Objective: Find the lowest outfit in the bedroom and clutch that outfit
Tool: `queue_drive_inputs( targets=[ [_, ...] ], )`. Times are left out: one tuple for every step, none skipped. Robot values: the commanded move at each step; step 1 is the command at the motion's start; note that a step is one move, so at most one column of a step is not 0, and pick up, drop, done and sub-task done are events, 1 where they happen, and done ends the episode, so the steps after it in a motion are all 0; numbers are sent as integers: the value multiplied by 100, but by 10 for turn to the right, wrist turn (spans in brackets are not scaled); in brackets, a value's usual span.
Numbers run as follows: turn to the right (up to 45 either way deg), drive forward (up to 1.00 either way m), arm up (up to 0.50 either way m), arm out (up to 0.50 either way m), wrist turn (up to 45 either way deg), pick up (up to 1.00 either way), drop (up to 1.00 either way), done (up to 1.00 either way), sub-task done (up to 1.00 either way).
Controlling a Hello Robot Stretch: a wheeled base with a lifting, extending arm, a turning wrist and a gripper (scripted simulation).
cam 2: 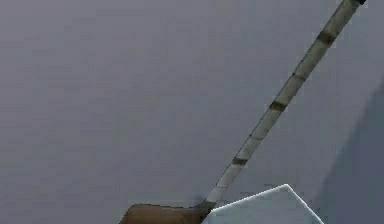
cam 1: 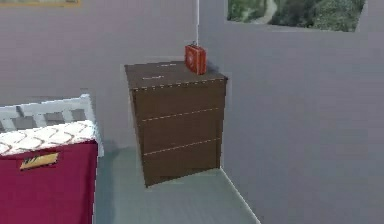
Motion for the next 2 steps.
queue_drive_inputs(
  targets=[
    [-150,0,0,0,0,0,0,0,0],
    [0,100,0,0,0,0,0,0,0]
  ],
)
